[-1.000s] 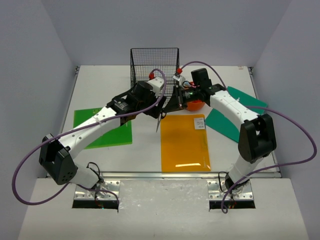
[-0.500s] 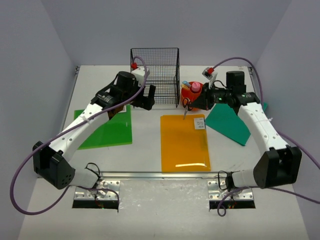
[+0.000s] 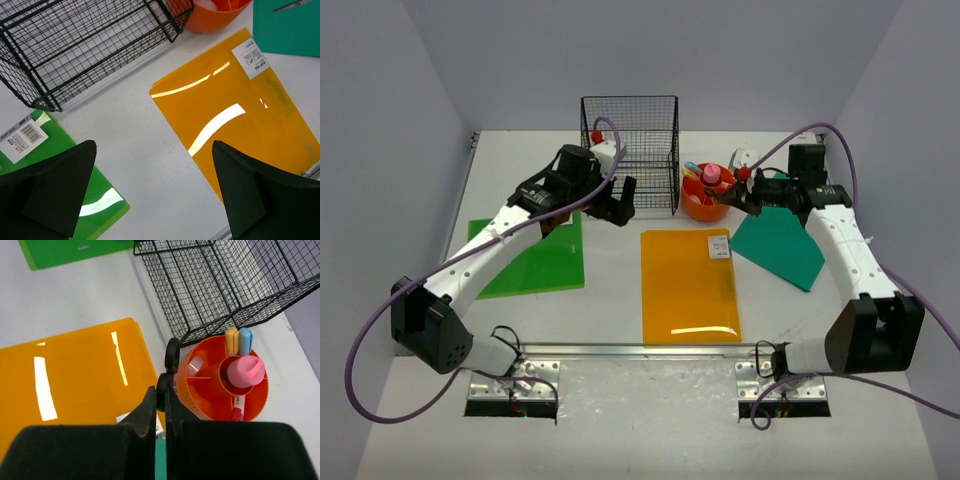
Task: Organize the desk
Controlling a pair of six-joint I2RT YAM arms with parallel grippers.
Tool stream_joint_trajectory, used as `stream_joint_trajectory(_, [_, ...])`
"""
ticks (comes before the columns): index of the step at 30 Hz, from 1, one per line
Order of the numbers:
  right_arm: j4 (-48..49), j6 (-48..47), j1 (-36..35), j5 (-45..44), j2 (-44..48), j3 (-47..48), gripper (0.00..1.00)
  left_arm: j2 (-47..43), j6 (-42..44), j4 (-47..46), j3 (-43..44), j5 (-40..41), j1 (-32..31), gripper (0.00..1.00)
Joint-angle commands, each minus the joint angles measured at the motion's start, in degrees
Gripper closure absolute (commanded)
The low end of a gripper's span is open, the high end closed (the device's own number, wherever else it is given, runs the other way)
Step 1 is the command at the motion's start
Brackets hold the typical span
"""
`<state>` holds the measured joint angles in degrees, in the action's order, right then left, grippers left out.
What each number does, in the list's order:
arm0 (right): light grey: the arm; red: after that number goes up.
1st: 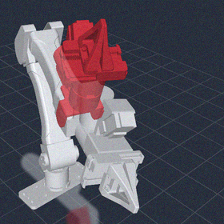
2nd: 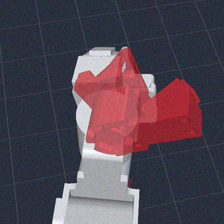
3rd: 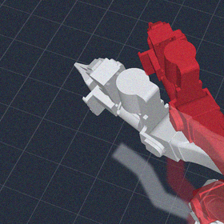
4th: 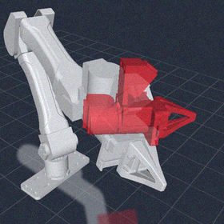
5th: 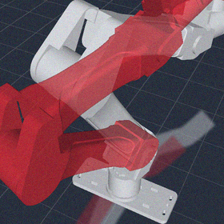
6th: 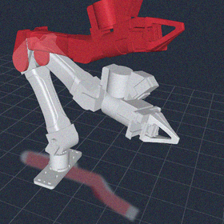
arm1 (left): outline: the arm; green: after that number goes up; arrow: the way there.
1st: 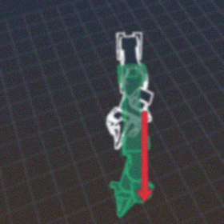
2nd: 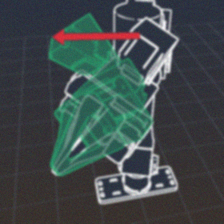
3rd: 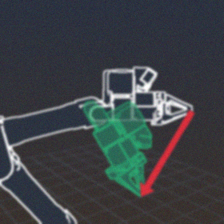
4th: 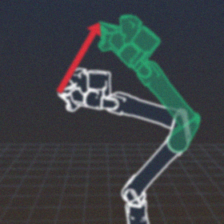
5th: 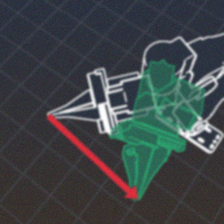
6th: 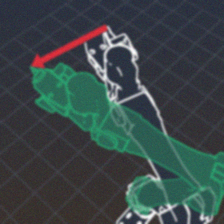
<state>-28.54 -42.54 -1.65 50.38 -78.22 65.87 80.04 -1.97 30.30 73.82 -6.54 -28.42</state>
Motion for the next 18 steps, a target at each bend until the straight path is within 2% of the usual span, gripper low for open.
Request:
stream_joint_trajectory(1, [-0.11,-13.59,1.15,1.01,-2.53,3.43,1.0,0.68,0.56,-0.3,0.16,-1.23,-0.11,0.0])
stream_joint_trajectory(9, [-8.57,-24.35,3.63,2.26,-10.32,11.09,1.0,1.49,0.83,-0.16,0.18,-0.94,-0.13,0.0])
stream_joint_trajectory(18, [-13.79,-28.59,4.02,2.06,-15.29,15.27,1.0,2.61,0.87,-0.33,0.61,-0.85,-0.09,0.0])
